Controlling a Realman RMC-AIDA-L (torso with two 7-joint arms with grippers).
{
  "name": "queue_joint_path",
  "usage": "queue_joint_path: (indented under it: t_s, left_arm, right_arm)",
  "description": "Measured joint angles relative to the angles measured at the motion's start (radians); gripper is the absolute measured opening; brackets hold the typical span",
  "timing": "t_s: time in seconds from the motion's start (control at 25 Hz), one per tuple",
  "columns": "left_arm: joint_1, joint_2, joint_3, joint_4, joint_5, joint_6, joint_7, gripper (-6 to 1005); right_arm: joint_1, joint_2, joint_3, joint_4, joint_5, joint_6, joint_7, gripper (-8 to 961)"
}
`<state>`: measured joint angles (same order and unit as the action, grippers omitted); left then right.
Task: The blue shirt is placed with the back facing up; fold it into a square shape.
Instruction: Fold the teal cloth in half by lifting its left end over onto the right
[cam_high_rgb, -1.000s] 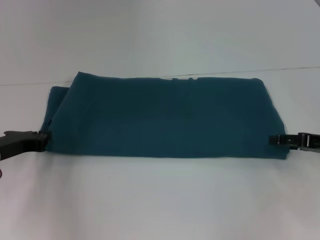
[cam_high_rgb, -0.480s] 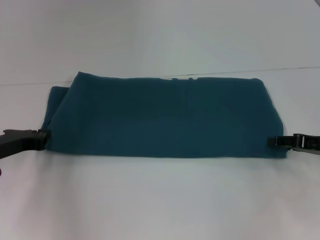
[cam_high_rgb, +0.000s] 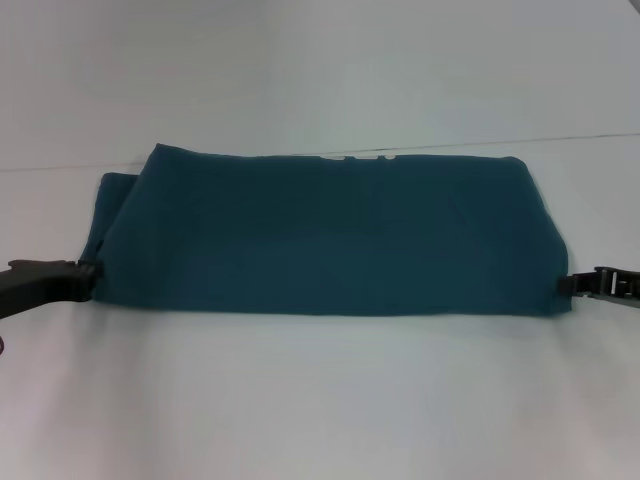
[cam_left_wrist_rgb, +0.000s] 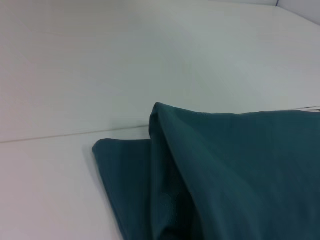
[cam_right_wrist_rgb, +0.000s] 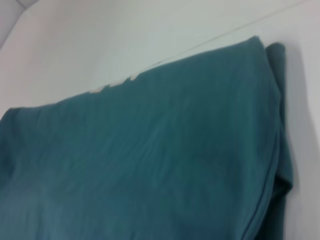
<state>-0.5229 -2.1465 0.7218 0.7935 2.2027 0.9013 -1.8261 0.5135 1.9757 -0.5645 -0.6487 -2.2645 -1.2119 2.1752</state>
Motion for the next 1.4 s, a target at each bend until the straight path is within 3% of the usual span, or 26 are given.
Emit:
queue_joint_path:
  t_s: [0.56,1.0,1.4]
  left_arm:
    - [0.044,-0.006,-0.010,0.095,0.000,0.135,-0.065,15]
    - [0.103,-0.015,-0.012,0.184,0.047,0.264,-0.125,15]
    - [0.113,-0.015,-0.011,0.187,0.050,0.298,-0.126,60]
  right_arm:
    - [-0.009,-0.014,0.061,-0.008,0.007,-0.012,-0.053,1]
    - [-0.075,-0.044,0.132,-0.012,0.016,-0.067,-0.096,34]
    - [-0.091,-0.045,0.150,-0.012,0.015,-0.086,-0.125,64]
